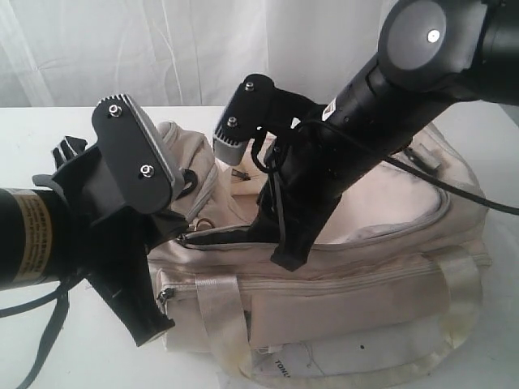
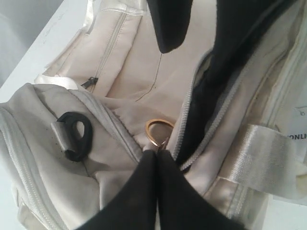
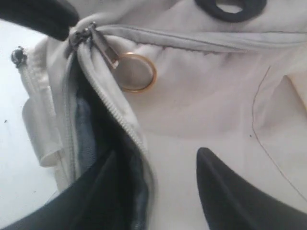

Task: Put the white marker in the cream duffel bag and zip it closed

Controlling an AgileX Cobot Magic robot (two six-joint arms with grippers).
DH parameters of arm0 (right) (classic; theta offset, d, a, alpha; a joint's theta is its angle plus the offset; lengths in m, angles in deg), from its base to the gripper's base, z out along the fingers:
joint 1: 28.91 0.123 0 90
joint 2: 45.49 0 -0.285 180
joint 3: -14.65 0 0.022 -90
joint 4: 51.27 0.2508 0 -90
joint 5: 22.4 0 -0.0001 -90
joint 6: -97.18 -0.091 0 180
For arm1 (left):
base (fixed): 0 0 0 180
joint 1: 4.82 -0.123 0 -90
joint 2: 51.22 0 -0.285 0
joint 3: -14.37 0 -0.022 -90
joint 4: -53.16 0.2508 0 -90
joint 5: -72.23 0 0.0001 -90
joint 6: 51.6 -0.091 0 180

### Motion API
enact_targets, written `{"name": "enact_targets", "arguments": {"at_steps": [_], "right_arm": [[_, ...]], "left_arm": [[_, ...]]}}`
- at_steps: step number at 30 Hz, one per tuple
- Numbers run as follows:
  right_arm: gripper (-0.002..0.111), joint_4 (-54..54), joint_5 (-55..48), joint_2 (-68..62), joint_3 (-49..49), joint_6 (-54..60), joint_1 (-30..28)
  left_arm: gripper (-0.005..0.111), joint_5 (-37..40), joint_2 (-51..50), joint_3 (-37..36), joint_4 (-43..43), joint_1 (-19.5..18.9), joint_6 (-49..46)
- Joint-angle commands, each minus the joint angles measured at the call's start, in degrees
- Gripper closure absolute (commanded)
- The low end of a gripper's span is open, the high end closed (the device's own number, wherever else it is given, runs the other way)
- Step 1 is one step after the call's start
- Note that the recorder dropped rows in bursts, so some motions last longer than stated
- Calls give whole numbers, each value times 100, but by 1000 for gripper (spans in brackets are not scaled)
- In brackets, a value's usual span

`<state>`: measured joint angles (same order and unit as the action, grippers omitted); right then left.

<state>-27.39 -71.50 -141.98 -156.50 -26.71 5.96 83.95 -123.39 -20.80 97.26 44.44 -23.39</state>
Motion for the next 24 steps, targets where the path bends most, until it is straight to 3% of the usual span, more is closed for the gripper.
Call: {"name": "enact_targets", "arguments": {"at_steps": [1,9,13,18,24], "right_arm": [[61,94,-327,15,-23,44,-5],[62,74,-258,-399,-23,93,-5],[80,19,248,-455,-23,122,-5],[104,-42,549,-455,-23,43,-5],[107,-187,723,-431,-111,-307,-5]], "left_arm": [[107,12,52,-30,3,1,28],[107,-95,52,-30,3,1,28],[106,-96,52,-30,-10,1,28],[87,-159,52,-30,-134,1,28],[66,-465,52,-30,-277,1,28]]}}
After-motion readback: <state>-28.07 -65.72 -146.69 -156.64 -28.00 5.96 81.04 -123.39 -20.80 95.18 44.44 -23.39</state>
